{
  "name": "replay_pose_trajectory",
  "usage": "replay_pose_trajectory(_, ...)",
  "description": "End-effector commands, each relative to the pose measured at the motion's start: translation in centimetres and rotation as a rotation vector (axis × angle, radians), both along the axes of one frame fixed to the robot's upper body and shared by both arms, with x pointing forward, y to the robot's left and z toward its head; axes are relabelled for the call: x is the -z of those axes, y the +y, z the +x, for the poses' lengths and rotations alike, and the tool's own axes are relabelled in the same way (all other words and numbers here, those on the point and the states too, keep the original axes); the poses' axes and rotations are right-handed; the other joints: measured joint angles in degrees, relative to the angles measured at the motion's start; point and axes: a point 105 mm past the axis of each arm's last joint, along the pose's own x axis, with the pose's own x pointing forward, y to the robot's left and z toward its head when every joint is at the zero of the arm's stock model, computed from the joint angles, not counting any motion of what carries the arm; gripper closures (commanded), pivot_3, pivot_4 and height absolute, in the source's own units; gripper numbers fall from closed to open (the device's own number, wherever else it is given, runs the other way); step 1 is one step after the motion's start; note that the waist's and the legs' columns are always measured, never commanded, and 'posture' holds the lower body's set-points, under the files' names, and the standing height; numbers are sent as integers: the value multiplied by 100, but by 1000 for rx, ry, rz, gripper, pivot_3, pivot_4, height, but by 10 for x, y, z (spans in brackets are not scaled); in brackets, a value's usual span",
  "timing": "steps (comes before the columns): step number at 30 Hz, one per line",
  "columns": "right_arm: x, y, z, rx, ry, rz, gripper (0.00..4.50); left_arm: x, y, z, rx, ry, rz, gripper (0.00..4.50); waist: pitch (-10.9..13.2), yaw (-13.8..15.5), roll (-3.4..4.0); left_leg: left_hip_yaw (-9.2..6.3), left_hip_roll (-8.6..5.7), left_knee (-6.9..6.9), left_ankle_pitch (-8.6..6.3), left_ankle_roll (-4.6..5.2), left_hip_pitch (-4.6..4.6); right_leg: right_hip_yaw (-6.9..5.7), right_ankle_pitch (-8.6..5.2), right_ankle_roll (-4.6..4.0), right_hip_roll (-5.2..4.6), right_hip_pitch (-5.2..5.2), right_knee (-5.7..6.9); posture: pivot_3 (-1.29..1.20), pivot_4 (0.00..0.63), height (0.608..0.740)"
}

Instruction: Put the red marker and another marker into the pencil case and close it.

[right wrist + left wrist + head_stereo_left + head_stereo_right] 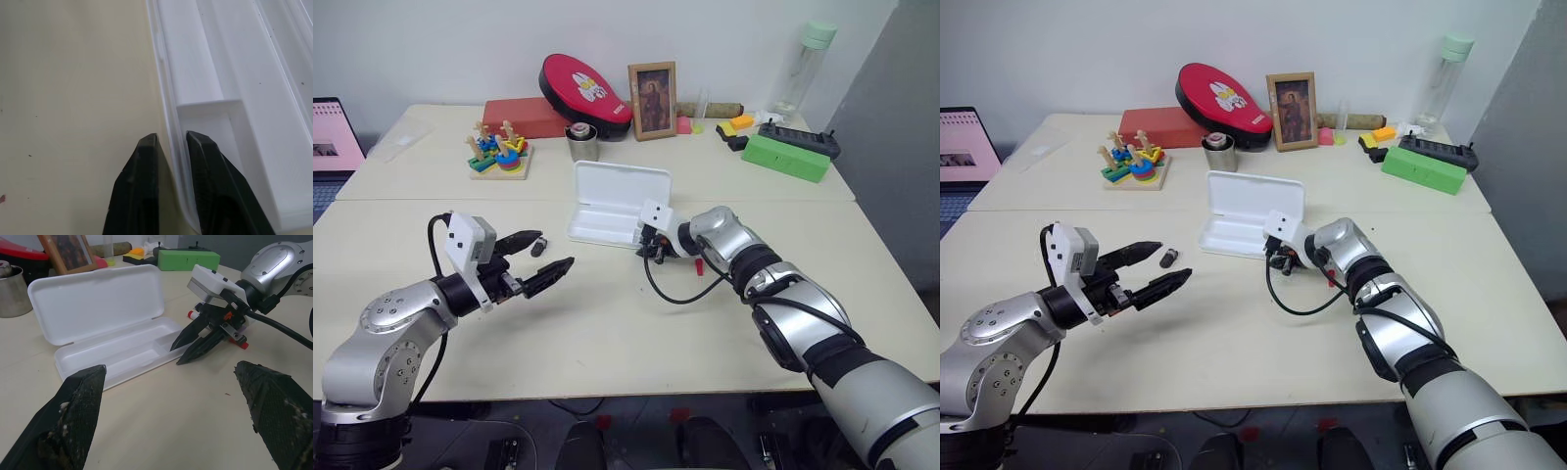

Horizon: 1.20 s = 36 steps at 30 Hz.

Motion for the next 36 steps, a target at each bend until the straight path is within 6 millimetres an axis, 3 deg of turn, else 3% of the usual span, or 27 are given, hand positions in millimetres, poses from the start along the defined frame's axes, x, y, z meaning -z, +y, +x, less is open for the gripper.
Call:
replay_pose_trajectory(1,-8,0,4,5,-23,5,4472,-14,1,-4,-4,-62,4,0,0,0,0,0,0,0,0,0,0,0,0,0,0,0,0,0,150,740)
replay_pose_trajectory(6,-15,2,5,-11,-45,14,4472,-12,2,-6,-10,-56,3,0,0,0,0,0,0,0,0,0,1,0,0,0,0,0,0,0,150,740)
replay_pose_trajectory(9,-22,3,-1,-114,-83,6,4472,-12,4,-10,-18,-53,6,0,2,-2,2,0,0,0,0,0,0,0,0,0,0,-1,-1,0,150,740)
replay_pose_trajectory(13,-25,1,-22,-326,-74,4,4472,-11,16,-20,-44,-30,23,0,5,-5,8,0,0,-4,0,0,-5,1,0,0,0,-6,-4,0,150,740)
replay_pose_trajectory(19,-13,-4,-54,-482,-48,-22,4472,-5,21,-32,-43,13,45,0,7,8,11,0,0,-5,-1,-1,-3,0,-2,-2,-1,-2,-6,0,150,740)
replay_pose_trajectory(25,-1,-10,-75,-500,-27,-56,4472,-1,21,-38,-26,41,62,0,8,11,13,-1,2,-2,0,0,2,-2,-2,-1,1,-2,1,0,150,740)
replay_pose_trajectory(36,0,-18,-65,-341,-8,-70,4472,-2,18,-35,-4,39,72,0,5,16,7,1,1,1,0,-1,2,0,-3,-1,0,-1,-6,0,150,740)
